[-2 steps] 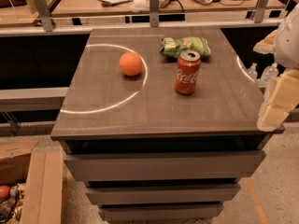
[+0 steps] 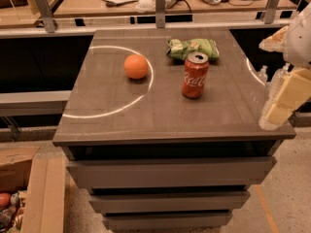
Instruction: Pick coke can
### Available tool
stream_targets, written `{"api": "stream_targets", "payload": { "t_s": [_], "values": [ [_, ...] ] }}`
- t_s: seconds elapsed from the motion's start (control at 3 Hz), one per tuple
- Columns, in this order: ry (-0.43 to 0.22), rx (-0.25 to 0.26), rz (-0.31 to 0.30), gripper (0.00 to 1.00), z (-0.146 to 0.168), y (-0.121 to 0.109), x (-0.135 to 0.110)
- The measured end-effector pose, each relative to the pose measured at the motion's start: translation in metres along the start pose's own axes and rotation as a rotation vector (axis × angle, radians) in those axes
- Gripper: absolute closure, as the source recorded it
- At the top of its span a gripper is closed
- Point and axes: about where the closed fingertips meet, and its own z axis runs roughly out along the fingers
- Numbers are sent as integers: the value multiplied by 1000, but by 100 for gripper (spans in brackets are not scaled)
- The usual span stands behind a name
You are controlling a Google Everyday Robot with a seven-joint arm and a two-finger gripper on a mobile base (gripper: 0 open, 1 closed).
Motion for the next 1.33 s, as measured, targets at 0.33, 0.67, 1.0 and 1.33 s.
{"api": "stream_targets", "payload": {
  "t_s": [0.33, 0.67, 1.0, 1.33],
  "values": [
    [-195, 32, 44, 0, 4, -20, -15],
    [-398, 66, 97, 0, 18, -39, -23],
    [-572, 108, 166, 0, 38, -55, -27],
    [-724, 174, 248, 0, 56, -79, -29]
  ]
}}
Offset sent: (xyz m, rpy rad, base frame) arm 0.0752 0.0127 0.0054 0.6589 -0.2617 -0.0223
